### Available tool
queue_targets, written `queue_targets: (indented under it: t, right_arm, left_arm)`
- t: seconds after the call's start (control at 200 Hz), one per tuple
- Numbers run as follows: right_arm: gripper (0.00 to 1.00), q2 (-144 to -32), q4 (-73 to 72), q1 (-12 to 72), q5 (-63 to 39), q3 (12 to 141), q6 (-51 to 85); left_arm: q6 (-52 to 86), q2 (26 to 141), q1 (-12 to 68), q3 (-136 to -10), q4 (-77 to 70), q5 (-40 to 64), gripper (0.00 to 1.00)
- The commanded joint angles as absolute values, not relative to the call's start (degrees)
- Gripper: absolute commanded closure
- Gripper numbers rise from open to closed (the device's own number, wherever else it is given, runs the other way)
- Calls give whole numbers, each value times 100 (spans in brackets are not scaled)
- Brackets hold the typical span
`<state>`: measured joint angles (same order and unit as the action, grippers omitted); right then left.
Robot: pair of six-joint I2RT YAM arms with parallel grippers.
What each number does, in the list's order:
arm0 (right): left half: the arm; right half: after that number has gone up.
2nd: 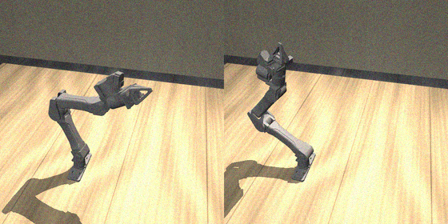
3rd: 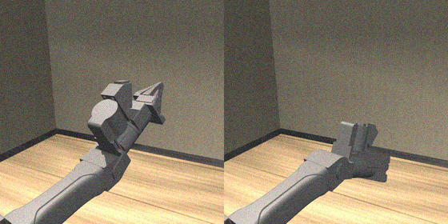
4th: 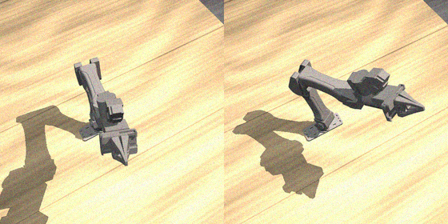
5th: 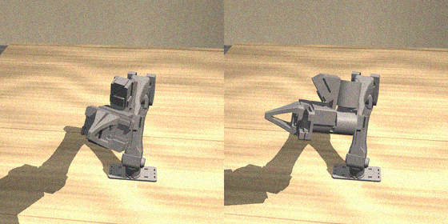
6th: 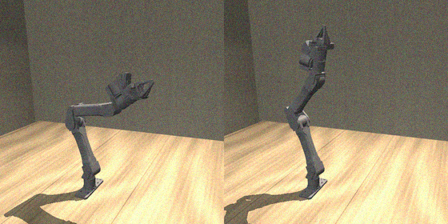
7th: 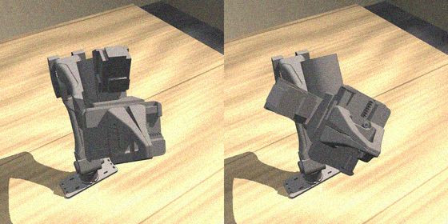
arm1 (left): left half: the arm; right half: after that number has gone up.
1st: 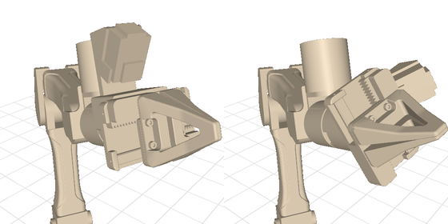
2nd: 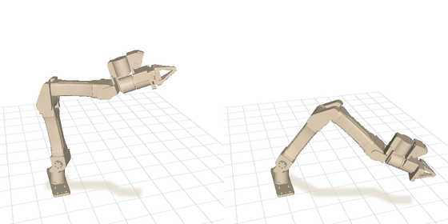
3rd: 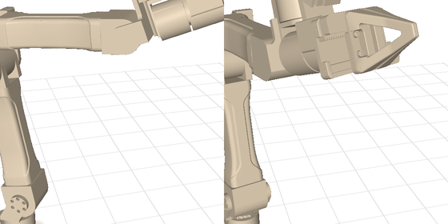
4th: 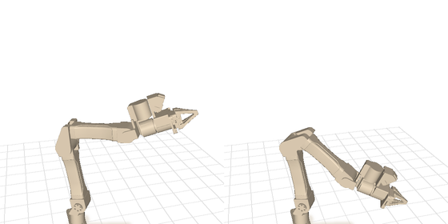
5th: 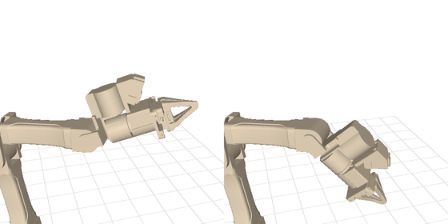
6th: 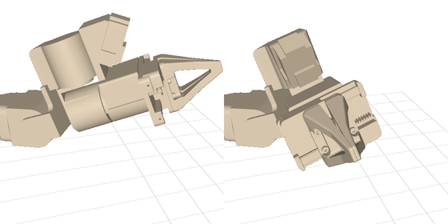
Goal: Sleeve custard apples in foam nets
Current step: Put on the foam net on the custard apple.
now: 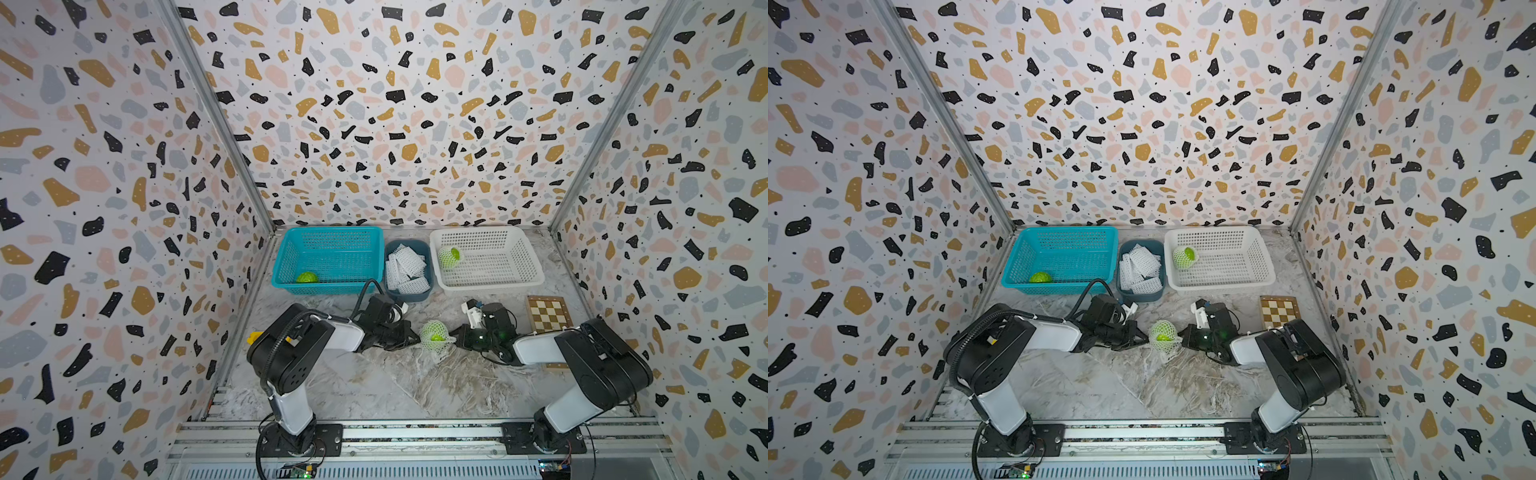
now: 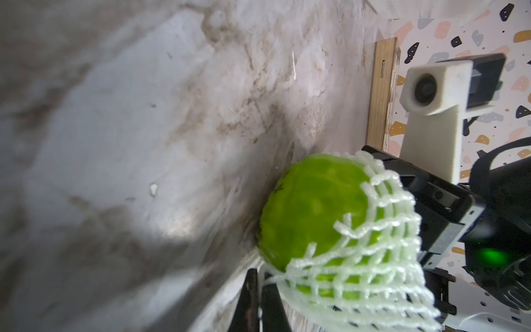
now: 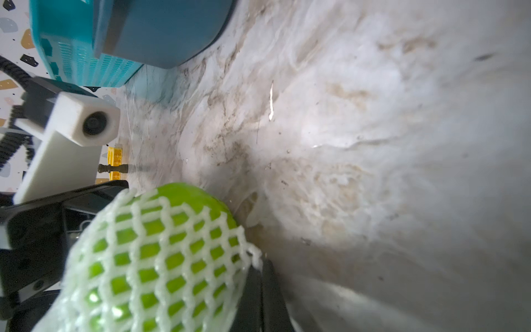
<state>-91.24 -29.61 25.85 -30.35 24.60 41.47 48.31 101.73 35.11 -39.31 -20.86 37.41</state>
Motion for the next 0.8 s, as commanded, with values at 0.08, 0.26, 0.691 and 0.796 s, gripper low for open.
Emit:
queue_targets:
  t: [0.08, 0.26, 0.691, 0.796]
  right_arm:
    - [100, -9089, -2766, 2583, -2887, 2602, 4078]
    - [98, -9034, -2652, 2556, -2844, 2670, 4063]
    - [73, -8883, -2330, 2305, -2748, 2690, 3977]
    - [67, -8738, -2196, 2200, -2721, 2663, 3917]
  left_arm:
    - [4692, 10217, 3537, -4016, -1907, 3619, 100]
    - [4686, 10160, 3542, -4091, -1843, 3602, 100]
    - [4671, 10143, 3542, -4156, -1774, 3594, 100]
    - [4670, 10130, 3542, -4173, -1784, 3597, 100]
